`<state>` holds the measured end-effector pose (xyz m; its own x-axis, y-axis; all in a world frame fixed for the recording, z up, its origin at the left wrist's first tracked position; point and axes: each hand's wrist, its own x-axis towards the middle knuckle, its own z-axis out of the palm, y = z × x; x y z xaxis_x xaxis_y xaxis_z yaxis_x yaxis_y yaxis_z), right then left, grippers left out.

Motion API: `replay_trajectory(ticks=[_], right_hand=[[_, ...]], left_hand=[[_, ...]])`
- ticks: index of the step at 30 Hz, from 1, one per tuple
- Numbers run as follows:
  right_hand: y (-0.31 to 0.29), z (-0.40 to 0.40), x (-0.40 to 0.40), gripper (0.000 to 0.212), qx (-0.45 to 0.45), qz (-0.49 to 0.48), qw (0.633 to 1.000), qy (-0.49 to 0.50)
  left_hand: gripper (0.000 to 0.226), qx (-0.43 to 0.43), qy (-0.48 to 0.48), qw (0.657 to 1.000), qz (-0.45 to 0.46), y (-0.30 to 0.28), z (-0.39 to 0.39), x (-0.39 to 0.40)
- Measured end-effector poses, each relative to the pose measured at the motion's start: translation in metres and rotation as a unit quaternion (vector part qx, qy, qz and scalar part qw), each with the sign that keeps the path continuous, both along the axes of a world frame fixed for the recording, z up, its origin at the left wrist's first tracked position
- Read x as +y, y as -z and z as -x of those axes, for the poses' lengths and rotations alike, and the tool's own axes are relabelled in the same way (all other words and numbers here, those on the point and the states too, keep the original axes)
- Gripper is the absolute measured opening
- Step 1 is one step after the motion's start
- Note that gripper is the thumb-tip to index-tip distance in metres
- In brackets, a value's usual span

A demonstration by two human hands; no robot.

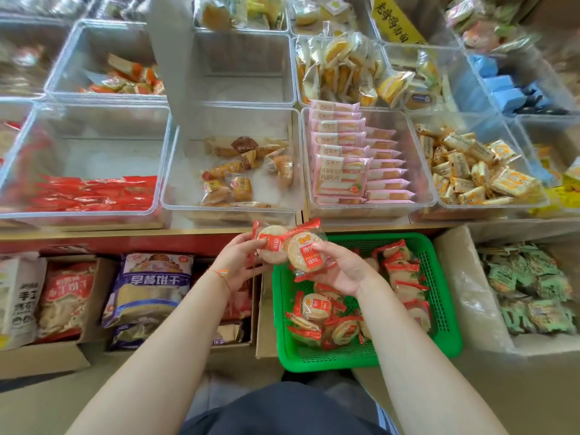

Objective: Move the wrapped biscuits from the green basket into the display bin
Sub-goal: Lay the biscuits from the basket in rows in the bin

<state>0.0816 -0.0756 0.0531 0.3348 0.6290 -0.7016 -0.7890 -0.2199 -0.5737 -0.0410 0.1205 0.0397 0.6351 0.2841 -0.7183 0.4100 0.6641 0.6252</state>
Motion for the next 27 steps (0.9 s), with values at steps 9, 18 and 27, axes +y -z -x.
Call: replay_trajectory(ticks=[9, 18, 27], right_hand=[[-0.035, 0.124, 0.162, 0.032, -0.062, 0.037, 0.989, 0.132], [-0.070, 0.190, 0.311, 0.029, -0.143, 0.044, 0.982, 0.119], [-0.054, 0.184, 0.366, 0.066, -0.153, 0.019, 0.988, -0.030]], left_hand=[[0.047, -0.073, 0.139, 0.987, -0.017, -0.024, 0.115, 0.148], [0.019, -0.048, 0.231, 0.962, -0.134, -0.078, 0.169, 0.290], [0.019, -0.010, 0.060, 0.976, -0.207, -0.079, 0.176, 0.349]])
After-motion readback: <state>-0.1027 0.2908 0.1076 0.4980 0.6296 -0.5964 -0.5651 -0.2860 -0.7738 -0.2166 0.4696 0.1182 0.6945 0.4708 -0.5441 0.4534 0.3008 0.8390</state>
